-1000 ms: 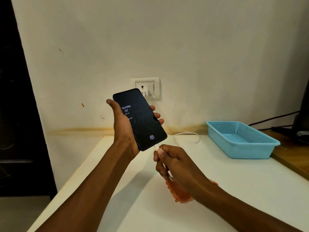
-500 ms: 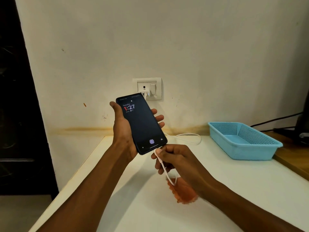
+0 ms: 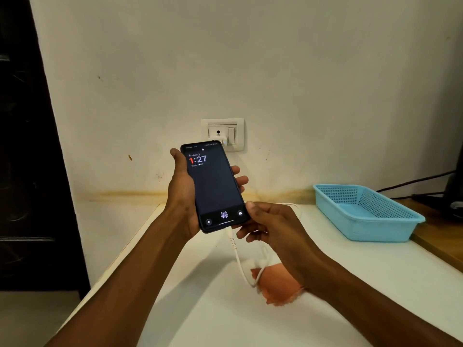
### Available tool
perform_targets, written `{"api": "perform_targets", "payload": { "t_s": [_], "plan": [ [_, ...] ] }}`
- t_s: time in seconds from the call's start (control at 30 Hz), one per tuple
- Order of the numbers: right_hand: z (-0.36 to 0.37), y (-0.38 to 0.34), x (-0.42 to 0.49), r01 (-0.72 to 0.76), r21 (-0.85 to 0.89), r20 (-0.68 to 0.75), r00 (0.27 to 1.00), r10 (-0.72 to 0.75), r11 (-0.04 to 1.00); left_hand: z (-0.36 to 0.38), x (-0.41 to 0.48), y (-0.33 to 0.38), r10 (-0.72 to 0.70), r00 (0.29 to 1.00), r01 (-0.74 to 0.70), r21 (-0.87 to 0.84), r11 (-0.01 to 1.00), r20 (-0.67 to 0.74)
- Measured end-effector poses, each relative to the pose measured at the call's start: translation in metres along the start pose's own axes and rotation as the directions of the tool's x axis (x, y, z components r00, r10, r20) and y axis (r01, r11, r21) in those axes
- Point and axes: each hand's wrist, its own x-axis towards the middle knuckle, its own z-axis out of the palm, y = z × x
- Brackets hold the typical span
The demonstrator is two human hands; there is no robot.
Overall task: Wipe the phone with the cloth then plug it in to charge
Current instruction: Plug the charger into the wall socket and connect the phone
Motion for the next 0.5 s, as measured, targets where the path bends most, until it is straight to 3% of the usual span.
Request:
{"api": "perform_targets", "payload": {
  "t_s": [0.5],
  "plan": [
    [0.028,-0.017,0.009,-0.042,0.177,0.118,0.993,0.021,0.983,-0.007,-0.018,0.042,0.051,0.996,-0.037,0.188,0.981,-0.07]
  ]
}}
